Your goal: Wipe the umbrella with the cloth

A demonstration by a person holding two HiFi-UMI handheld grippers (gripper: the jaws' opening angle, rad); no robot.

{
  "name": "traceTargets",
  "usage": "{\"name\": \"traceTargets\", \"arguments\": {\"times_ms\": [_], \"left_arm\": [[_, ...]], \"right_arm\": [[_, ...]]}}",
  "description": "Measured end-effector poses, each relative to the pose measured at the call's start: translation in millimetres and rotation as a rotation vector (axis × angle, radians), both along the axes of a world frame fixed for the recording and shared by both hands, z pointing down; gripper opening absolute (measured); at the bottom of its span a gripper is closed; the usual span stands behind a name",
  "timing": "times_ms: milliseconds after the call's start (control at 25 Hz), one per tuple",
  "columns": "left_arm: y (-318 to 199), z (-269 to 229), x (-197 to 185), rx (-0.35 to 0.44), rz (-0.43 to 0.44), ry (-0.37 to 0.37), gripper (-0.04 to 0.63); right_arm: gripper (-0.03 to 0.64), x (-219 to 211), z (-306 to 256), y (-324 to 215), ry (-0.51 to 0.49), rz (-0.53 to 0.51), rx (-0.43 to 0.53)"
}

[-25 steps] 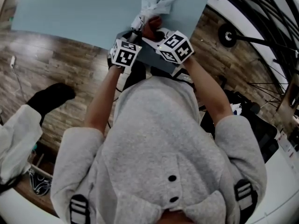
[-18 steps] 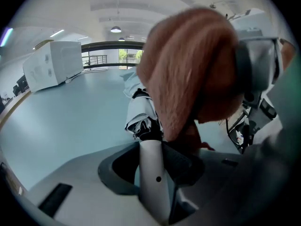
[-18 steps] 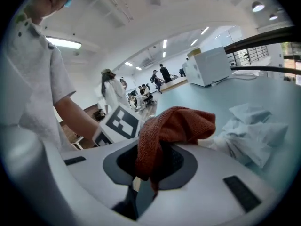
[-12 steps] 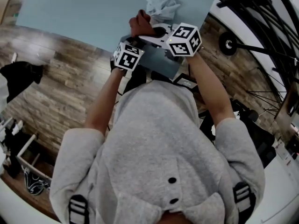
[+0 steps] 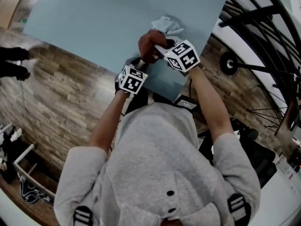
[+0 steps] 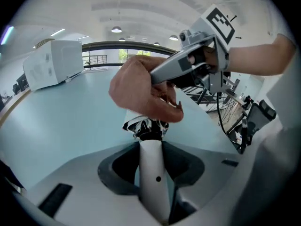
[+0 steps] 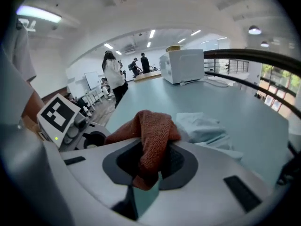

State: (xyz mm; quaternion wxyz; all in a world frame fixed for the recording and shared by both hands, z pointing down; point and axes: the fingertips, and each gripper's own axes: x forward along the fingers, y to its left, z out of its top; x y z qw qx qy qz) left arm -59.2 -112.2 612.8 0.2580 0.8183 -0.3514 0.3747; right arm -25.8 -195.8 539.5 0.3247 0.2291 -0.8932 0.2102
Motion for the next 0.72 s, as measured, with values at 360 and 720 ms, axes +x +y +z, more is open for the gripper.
{"name": "traceTargets", "arguments": {"times_ms": [360,720], "left_arm": [[2.1,-3.3,0.2,0.002,0.004,0.008,0.155],[0.8,-2.5,-0.9,0.003,0.008,0.012,0.155]], "right_arm": [[0.078,42.4,-18.4,-50.9,0.141,0.078,0.16],[0.078,84.4,-16.3,-87.4,0.261,0.142,0.21]]}}
